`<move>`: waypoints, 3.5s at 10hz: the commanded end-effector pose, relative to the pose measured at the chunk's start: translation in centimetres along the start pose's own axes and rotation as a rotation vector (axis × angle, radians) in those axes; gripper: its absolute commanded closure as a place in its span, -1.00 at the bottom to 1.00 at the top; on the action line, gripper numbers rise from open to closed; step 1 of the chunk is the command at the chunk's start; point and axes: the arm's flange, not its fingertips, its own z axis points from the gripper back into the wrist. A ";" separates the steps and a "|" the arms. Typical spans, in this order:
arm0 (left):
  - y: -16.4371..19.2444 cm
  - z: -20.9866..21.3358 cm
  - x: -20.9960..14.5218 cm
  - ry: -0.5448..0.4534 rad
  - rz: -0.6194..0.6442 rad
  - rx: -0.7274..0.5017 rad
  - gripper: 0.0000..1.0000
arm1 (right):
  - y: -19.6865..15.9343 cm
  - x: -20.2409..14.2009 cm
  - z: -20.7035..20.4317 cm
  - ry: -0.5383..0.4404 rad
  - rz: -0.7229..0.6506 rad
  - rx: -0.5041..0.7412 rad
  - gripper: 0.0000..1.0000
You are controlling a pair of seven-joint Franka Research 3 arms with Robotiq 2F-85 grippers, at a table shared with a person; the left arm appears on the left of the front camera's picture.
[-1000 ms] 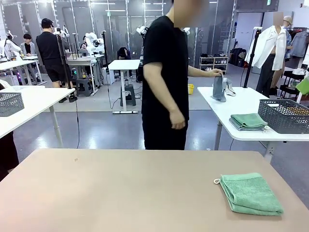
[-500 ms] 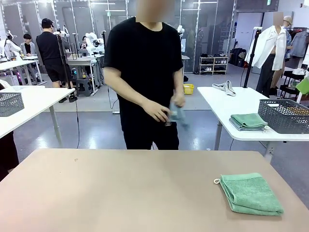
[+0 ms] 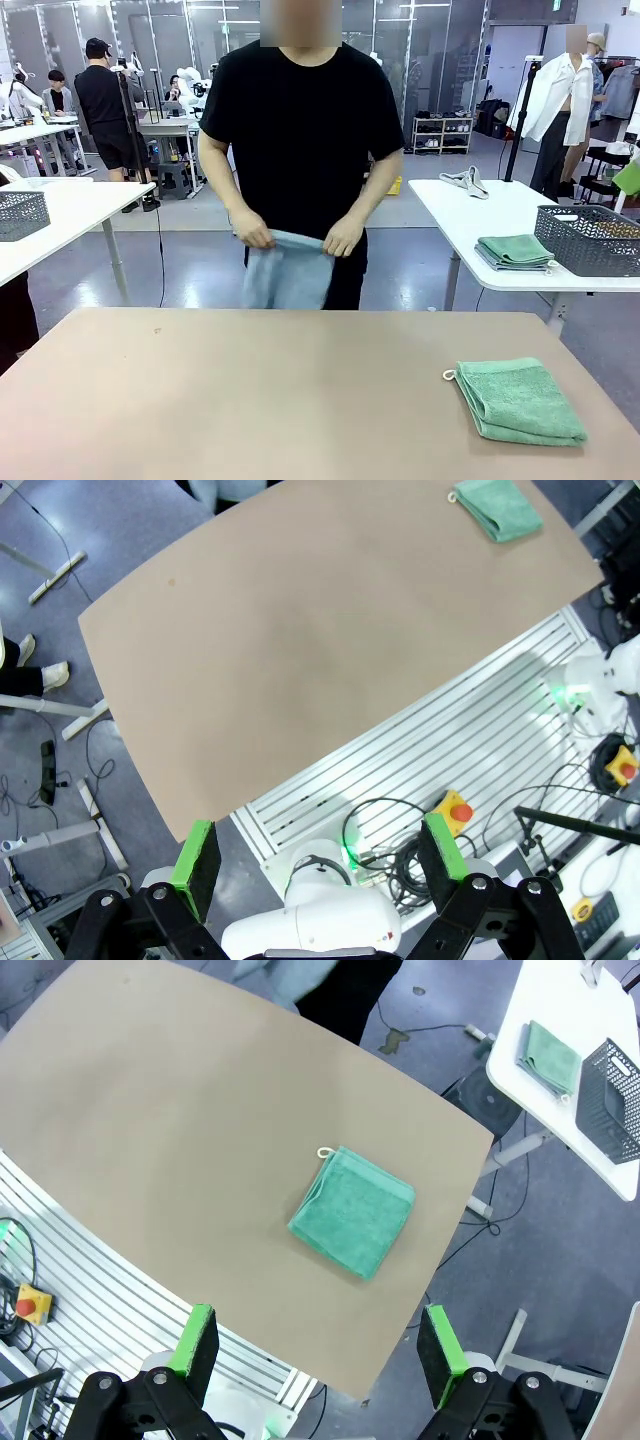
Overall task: Fold the towels and place them in the basket.
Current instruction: When a person lays out a Towel with hook on the table, fold it in half twice.
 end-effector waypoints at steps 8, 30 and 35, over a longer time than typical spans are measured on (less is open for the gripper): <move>-0.8 0.7 -0.6 -0.011 -0.016 -0.017 -1.00 | -0.1 0.2 0.0 0.005 -0.003 -0.016 -1.00; -1.7 -4.3 -1.2 0.045 -0.369 0.070 -1.00 | 6.3 -0.3 -3.0 -0.031 0.422 0.101 -1.00; -1.9 -16.5 -2.1 0.107 -0.664 -0.046 -1.00 | 14.6 0.1 -14.8 0.092 0.768 0.250 -1.00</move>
